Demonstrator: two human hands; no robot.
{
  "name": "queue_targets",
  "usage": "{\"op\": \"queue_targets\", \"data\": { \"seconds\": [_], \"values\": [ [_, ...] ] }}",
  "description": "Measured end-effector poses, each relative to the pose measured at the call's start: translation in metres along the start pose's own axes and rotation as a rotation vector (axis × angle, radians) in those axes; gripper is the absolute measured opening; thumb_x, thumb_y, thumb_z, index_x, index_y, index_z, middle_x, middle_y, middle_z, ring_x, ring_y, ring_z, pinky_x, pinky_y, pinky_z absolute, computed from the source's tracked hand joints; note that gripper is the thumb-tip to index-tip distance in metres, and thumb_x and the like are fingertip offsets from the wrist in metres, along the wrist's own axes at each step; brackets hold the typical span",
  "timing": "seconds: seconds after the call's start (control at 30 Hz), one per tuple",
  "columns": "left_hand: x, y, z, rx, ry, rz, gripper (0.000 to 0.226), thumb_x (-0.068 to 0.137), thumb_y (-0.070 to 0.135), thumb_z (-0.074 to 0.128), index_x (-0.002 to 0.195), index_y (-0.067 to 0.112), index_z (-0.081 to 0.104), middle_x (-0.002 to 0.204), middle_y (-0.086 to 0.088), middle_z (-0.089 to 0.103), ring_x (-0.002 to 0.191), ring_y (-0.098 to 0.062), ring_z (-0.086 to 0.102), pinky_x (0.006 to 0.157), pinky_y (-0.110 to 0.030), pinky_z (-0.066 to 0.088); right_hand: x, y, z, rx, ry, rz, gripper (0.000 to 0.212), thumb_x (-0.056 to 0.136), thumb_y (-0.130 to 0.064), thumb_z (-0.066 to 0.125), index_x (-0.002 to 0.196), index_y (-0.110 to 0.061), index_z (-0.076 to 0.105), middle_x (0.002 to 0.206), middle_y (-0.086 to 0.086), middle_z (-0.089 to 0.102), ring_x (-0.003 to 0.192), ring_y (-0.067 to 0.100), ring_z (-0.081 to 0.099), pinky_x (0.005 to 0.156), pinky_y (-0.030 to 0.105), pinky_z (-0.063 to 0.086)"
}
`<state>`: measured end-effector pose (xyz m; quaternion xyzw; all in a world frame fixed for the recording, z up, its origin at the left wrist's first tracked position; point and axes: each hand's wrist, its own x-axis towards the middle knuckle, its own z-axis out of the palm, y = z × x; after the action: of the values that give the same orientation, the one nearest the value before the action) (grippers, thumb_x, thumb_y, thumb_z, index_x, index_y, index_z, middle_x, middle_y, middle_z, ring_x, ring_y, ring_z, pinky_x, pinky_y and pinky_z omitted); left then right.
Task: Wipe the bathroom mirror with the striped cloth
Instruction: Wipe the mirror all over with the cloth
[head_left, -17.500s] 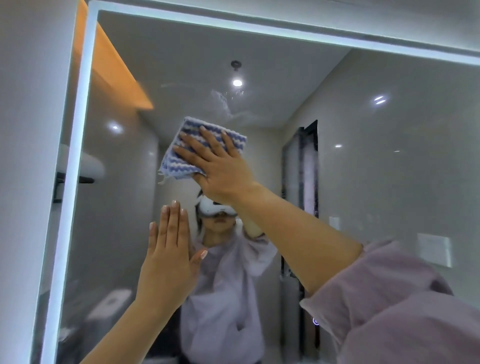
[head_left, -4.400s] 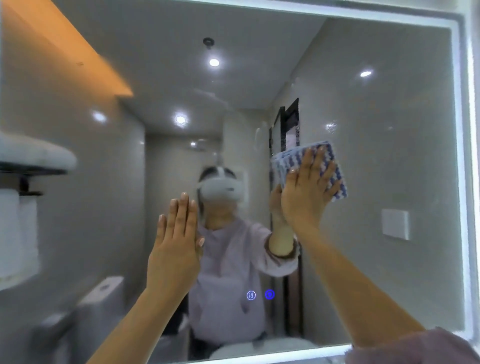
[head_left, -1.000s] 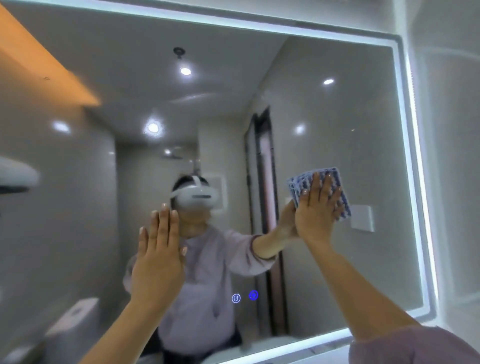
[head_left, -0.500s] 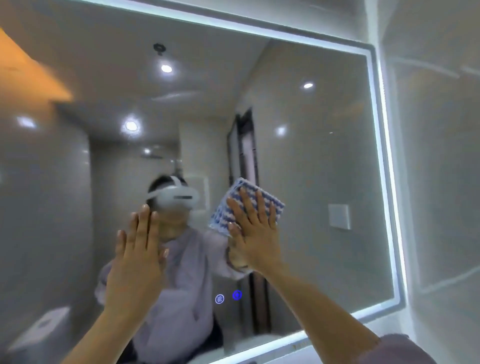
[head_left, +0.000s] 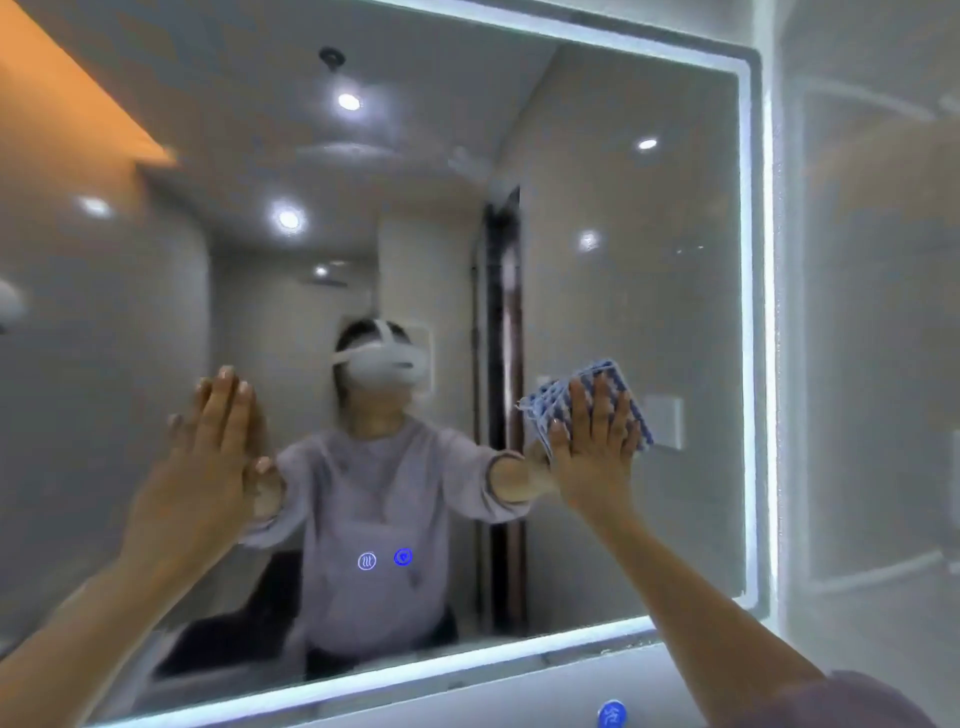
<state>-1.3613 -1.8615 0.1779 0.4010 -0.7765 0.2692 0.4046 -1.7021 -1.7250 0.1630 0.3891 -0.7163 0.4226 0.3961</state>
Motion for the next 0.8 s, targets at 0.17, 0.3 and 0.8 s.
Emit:
{"op": "queue_targets", "data": {
  "seconds": [0.17, 0.3, 0.8],
  "values": [
    [0.006, 0.018, -0.008, 0.116, -0.109, -0.109, 0.07, 0.078, 0.038, 0.025, 0.134, -0.001, 0.041, 0.147, -0.025, 0.03, 0.135, -0.045, 0.025, 0.104, -0.061, 0.031, -0.002, 0.017, 0.003, 0.032, 0.016, -0.096, 0.057, 0.089, -0.04, 0.04, 0.139, -0.011, 0.046, 0.145, 0.022, 0.041, 0.131, 0.048, 0.037, 0.106, 0.059, 0.029],
    [-0.01, 0.076, -0.012, 0.197, -0.078, 0.002, 0.063, 0.085, 0.031, 0.016, 0.134, 0.008, 0.048, 0.146, -0.016, 0.038, 0.138, -0.038, 0.027, 0.106, -0.053, 0.029, -0.003, 0.037, 0.007, 0.067, 0.033, -0.246, 0.06, 0.09, -0.037, 0.052, 0.145, -0.018, 0.038, 0.153, 0.016, 0.03, 0.141, 0.039, 0.02, 0.111, 0.057, 0.021],
    [-0.01, 0.199, -0.01, -0.047, 0.023, 0.064, 0.065, 0.081, 0.038, 0.041, 0.137, 0.005, 0.042, 0.146, -0.02, 0.038, 0.134, -0.04, 0.036, 0.104, -0.056, 0.036, -0.052, 0.1, 0.004, 0.026, -0.18, -0.478, 0.061, 0.095, -0.045, 0.044, 0.15, -0.028, 0.025, 0.159, 0.005, 0.014, 0.146, 0.034, 0.005, 0.116, 0.053, 0.019]
  ]
}}
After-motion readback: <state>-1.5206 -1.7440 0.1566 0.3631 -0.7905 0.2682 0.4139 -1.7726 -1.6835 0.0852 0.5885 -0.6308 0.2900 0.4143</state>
